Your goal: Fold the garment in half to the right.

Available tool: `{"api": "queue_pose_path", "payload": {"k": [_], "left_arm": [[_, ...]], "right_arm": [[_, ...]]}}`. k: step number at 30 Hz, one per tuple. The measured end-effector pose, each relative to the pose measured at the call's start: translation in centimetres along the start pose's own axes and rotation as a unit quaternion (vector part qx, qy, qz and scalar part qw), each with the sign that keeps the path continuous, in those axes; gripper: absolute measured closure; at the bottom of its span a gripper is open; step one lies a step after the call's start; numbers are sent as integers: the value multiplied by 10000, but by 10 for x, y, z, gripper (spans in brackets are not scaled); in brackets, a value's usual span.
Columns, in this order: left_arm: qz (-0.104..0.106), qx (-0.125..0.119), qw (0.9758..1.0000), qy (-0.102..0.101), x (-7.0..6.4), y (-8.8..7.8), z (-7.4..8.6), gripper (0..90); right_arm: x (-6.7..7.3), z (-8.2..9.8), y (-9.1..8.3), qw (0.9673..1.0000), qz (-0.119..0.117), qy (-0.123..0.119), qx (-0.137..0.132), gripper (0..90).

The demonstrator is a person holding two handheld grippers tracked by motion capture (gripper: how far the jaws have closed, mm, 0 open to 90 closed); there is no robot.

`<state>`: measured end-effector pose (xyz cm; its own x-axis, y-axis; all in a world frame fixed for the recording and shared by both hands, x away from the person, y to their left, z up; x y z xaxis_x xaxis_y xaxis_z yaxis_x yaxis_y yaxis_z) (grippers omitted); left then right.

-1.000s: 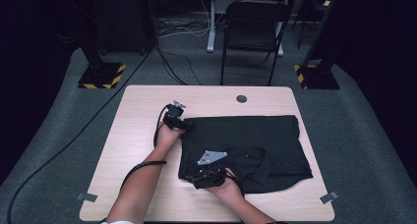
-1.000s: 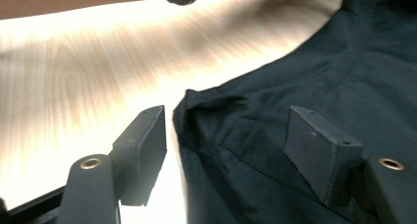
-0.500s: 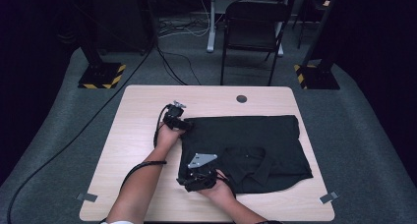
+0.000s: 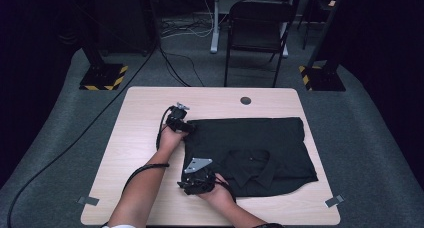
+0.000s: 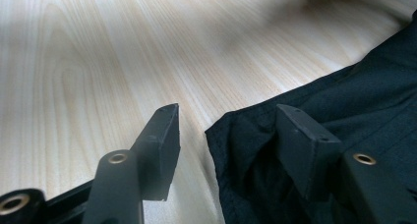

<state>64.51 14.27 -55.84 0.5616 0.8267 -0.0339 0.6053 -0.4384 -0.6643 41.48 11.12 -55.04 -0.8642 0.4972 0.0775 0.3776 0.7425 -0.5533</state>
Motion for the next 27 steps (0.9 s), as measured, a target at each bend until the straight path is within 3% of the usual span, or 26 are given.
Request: {"api": "queue_pose_path", "payload": {"k": [8,13,18,27], "left_arm": [[104,-11,9999,52,-3,-1,-1,308],[180,-56,9998,87,-6,-1,-2,379],[284,-111,9994,133,-8,-2,-2,454],[478,-159,9986,150,-13,-2,-3,567]], "right_arm": [[1,1,1,9993,238,-271,55,473],[-2,1,1,9991,344,-249,32,522],[-5,0,0,9984,463,-321,19,602],[-7,0,-1,9947,637,-788,164,801]]}}
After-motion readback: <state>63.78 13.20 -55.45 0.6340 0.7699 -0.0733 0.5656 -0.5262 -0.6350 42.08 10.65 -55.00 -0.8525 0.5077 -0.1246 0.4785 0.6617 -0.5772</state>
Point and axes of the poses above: each handheld gripper's, and its own axes: y roughly forward along the jaws, z roughly out of its underside, x roughly to its left, the point moved 10 cm from there along y, roughly forward along the jaws, and after that the axes turned 7 degrees about -x, right-handed, at the moved point
